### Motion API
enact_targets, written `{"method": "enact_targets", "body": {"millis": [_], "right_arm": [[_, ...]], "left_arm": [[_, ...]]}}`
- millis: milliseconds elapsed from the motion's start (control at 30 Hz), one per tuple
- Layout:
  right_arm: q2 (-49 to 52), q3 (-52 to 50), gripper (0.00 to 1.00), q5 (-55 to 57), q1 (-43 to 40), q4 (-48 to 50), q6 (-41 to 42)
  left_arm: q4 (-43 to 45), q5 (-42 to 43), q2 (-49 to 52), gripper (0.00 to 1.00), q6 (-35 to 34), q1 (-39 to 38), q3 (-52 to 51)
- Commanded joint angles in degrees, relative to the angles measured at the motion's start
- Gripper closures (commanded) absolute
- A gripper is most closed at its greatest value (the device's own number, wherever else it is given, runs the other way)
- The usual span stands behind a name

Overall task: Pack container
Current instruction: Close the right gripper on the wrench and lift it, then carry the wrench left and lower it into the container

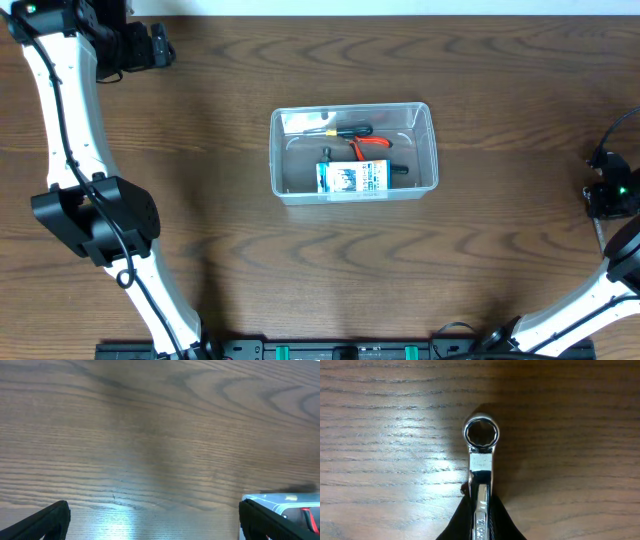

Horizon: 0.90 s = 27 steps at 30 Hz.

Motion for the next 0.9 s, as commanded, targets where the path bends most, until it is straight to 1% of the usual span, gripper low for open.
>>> {"method": "enact_targets", "body": {"millis": [0,233,467,533,633,733,867], "right_arm": [[0.7,-0.3,0.99,-0.9,0.3,-0.2,0.5],[0.6,1.7,0.99,-0.9,1.4,-0.3,2.8],[-2.1,10.9,0.99,-1.1,7.3,-2.5,3.5],[-3.0,15.5,0.99,-1.1,10.2,-5.4,3.5],[-3.6,23.9,0.99,-1.1,15.5,-12.3,3.5],[-3.8,32.1,0.99,-1.5,22.5,-19.1,3.4],[-3.8,39.1,0.99,-2.0,33.2,-23.3,2.2]], "left_arm": [[-0.2,0.5,-0.2,0.02,-0.1,0.2,1.0],[-0.2,0.5,-0.2,0.02,-0.1,0.2,1.0],[-0.2,0.5,-0.2,0.02,-0.1,0.2,1.0],[-0.2,0.5,-0.3,0.02,-0.1,0.2,1.0],[-0.2,0.5,-0.2,0.02,-0.1,0.2,1.0],[-0.2,0.5,-0.3,0.02,-0.1,0.2,1.0],[-0.2,0.5,-0.2,0.02,-0.1,0.2,1.0]]}}
